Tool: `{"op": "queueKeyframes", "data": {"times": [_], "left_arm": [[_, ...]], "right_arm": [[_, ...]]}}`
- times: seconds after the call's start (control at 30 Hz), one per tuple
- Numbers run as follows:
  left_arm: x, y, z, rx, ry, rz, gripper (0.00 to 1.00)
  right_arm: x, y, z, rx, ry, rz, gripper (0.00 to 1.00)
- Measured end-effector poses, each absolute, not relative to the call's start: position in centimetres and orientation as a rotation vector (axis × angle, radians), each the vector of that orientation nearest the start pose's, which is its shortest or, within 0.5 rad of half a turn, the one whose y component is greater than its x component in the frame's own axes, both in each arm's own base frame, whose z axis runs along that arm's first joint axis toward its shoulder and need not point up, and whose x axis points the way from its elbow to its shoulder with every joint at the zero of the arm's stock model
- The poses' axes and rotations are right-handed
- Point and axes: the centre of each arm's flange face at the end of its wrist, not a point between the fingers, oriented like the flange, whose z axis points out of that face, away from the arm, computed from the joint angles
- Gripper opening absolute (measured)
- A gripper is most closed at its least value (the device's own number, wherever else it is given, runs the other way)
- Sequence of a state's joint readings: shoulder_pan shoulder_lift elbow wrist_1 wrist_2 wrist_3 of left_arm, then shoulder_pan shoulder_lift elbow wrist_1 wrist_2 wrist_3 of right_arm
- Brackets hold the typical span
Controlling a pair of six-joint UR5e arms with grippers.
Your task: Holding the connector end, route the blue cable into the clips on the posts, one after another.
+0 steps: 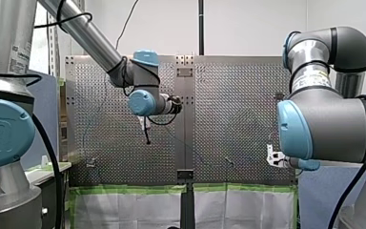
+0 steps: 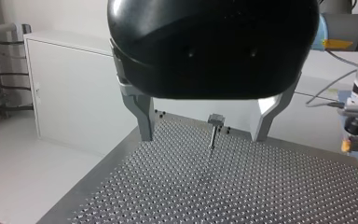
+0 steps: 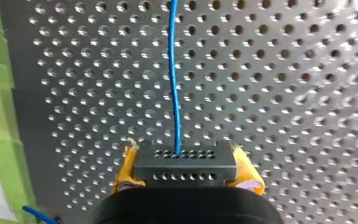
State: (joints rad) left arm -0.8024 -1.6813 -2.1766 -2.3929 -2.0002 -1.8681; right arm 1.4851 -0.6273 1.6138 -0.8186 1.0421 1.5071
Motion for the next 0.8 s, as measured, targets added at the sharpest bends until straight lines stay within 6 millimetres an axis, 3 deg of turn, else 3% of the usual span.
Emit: {"op": "queueKeyframes", "data": {"times": [0.27, 0.57, 0.8], "left_arm": [[21.5, -35.5, 20.3, 0.082, 1.628, -0.499, 1.0], [19.3, -33.0, 17.3, 0.117, 1.692, -0.448, 1.0], [19.0, -32.5, 16.9, 0.131, 1.701, -0.421, 1.0]], "right_arm": [[13.4, -64.2, -0.1, 1.64, -1.023, 1.453, 0.0], [13.8, -64.4, 0.4, 1.614, -1.027, 1.467, 0.0], [14.4, -64.5, 0.5, 1.596, -1.033, 1.501, 0.0]]}}
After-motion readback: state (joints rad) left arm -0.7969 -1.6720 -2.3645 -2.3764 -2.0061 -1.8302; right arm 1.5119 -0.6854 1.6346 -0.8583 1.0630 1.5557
